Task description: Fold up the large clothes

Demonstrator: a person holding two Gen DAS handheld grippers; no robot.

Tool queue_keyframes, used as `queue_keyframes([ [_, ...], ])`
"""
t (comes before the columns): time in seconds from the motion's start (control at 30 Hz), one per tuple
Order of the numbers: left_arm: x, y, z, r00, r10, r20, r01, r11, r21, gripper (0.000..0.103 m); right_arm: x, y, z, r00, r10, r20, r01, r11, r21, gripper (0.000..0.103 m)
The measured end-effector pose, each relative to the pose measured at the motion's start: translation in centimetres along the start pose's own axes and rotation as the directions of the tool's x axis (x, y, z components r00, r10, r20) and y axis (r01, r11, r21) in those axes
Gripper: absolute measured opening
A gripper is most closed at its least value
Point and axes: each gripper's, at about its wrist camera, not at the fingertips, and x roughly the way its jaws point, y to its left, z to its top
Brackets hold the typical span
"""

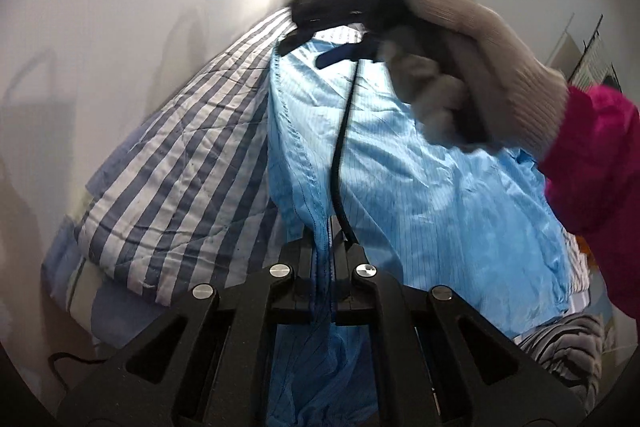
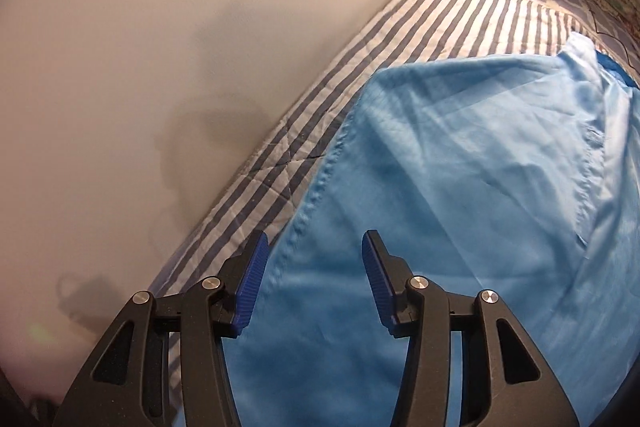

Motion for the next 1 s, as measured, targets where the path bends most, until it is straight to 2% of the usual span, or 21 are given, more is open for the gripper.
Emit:
queue_keyframes([
  [0.27,0.8,-1.6,0.5,1.0,0.004,-0.006,-0.004,0.999,0.048,0.001,3.0,1.1,1.1,0.994,-0.096,-0.054,0.096,0.995,0.003,0.047],
  [0.3,0.9,-1.8,0.4,1.0,0.003,-0.008,-0.003,0.999,0.053,0.001,3.3,1.1,1.1,0.991,-0.115,-0.067,0.116,0.993,0.001,0.044],
  [0.33,0.9,-1.9,0.2,1.0,0.004,-0.009,-0.004,0.998,0.06,0.001,3.6,1.0,1.0,0.99,-0.12,-0.072,0.121,0.993,0.001,0.038],
  [0.37,0.9,-2.0,0.2,1.0,0.003,-0.009,-0.003,0.998,0.064,0.001,3.8,0.9,0.9,0.991,-0.11,-0.081,0.111,0.994,0.005,0.018],
  [0.4,0.8,-2.2,0.2,1.0,0.001,-0.009,0.0,0.998,0.069,0.001,3.8,0.7,0.7,0.992,-0.091,-0.088,0.093,0.996,0.017,0.005],
  [0.43,0.8,-2.4,0.2,1.0,0.0,-0.008,0.001,0.997,0.075,0.001,3.5,0.4,0.5,0.993,-0.08,-0.083,0.083,0.996,0.031,0.006],
  [0.57,0.0,-3.5,0.5,1.0,-0.011,0.003,0.01,0.993,0.113,0.001,0.8,-0.9,0.0,1.0,-0.012,-0.007,0.013,0.998,0.068,0.002],
  [0.7,-0.4,-5.7,0.9,1.0,-0.021,0.016,0.019,0.987,0.159,0.0,-2.9,-3.1,-1.1,0.995,0.056,0.08,-0.065,0.992,0.11,0.002],
  [0.9,-0.5,-9.9,0.8,0.998,-0.057,0.004,0.054,0.967,0.248,0.0,-8.5,-8.4,-4.5,0.967,0.133,0.215,-0.179,0.96,0.213,0.001],
  [1.0,0.1,-12.7,0.4,0.997,-0.076,-0.018,0.078,0.951,0.298,0.0,-10.8,-11.7,-6.8,0.951,0.134,0.28,-0.207,0.945,0.253,0.001],
])
